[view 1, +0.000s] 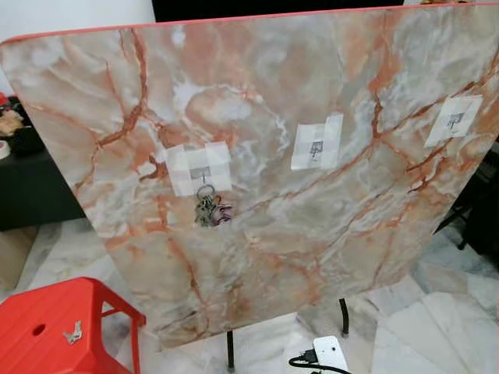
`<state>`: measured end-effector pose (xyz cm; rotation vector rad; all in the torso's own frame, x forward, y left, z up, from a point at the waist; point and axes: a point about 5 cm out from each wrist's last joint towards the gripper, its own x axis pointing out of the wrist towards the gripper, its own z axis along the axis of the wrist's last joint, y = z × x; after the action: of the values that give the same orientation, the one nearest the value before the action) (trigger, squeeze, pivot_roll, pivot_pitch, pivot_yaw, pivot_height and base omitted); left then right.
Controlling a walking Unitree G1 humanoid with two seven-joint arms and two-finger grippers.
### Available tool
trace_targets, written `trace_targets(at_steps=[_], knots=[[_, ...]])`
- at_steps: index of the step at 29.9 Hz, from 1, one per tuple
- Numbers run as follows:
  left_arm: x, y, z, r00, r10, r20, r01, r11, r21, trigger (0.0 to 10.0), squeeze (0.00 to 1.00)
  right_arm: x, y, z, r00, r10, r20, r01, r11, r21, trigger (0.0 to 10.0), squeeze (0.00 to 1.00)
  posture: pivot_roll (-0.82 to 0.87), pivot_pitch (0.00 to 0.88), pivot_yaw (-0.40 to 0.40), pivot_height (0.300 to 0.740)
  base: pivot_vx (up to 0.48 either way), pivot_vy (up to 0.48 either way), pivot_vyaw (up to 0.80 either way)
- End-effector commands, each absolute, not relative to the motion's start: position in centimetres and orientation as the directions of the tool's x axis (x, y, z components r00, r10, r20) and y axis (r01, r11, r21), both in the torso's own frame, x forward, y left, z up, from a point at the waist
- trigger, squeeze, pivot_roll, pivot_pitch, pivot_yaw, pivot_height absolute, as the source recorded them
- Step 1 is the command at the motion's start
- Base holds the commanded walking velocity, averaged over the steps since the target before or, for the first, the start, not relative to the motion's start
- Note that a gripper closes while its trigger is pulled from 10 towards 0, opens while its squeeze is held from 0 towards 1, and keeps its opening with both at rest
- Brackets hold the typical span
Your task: Hang keys on a hook
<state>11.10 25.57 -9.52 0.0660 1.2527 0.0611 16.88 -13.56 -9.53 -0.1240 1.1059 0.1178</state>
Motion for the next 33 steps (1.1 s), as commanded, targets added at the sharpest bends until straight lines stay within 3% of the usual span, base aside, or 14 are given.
trace_targets(at_steps=[1,6,28,33], knots=[[11.1,25.5,-9.6,0.309,0.084,-0.947,0.022,0.995,0.096,10.0,0.0,16.9,-13.6,-9.5,0.443,0.034,-0.896,-0.16,0.986,-0.042,10.0,0.0,0.08,0.0,-0.035,0.728,0.0,0.0,0.0],[13.1,24.7,-9.2,0.384,0.066,-0.921,0.036,0.996,0.086,10.0,0.0,16.7,-13.8,-9.6,0.441,0.025,-0.897,-0.155,0.987,-0.049,10.0,0.0,0.08,0.0,-0.035,0.728,0.0,0.0,0.0],[12.8,24.0,-9.6,0.373,0.068,-0.925,0.072,0.992,0.102,10.0,0.0,16.5,-13.9,-9.7,0.441,0.012,-0.898,-0.1,0.994,-0.035,10.0,0.0,0.07,0.0,-0.039,0.728,0.0,-0.271,0.0],[12.9,24.3,-9.5,0.383,0.085,-0.92,0.086,0.988,0.127,10.0,0.0,16.4,-13.8,-9.7,0.433,0.011,-0.901,-0.086,0.996,-0.03,10.0,0.0,0.08,0.0,-0.039,0.728,0.0,0.0,-0.78]])
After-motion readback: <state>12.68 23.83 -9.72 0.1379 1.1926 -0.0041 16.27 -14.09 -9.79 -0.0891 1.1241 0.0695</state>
